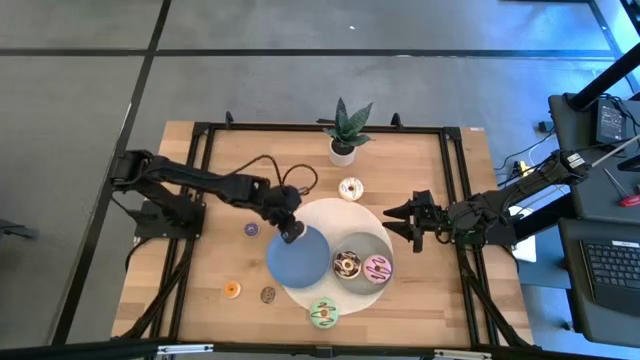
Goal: Pick & Place donuts
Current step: Put the small dark brown donut on the blue plate
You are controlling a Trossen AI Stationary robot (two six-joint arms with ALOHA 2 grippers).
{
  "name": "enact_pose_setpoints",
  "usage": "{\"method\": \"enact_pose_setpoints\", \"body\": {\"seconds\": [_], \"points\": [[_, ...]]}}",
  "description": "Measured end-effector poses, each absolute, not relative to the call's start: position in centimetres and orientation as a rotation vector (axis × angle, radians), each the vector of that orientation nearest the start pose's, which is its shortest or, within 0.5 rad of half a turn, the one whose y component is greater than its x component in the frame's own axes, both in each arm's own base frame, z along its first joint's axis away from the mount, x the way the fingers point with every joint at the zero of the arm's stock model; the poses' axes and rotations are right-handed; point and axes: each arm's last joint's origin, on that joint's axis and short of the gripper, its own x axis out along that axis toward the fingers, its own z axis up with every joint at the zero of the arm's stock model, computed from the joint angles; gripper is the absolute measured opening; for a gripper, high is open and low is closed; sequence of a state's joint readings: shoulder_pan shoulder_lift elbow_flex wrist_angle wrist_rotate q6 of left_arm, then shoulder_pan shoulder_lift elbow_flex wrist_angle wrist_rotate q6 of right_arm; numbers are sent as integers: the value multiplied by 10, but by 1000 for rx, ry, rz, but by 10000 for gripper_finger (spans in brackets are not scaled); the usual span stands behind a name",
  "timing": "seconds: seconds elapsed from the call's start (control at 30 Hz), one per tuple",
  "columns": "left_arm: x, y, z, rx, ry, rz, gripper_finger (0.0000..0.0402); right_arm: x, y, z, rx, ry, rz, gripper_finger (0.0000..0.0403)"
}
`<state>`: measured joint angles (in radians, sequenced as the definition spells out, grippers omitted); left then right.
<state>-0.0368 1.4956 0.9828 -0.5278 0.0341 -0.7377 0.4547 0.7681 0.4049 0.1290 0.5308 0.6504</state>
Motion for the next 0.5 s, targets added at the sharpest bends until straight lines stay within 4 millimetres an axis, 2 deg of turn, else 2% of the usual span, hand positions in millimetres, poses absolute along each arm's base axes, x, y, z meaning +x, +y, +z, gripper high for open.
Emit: {"method": "enact_pose_setpoints", "body": {"seconds": [0.27, 0.5], "points": [[291, -28, 204, -682, 1031, 418, 14, 161, 62, 233, 536, 180, -142, 211], [299, -33, 187, -703, 1093, 389, 15, 165, 65, 227, 566, 209, -158, 211]]}}
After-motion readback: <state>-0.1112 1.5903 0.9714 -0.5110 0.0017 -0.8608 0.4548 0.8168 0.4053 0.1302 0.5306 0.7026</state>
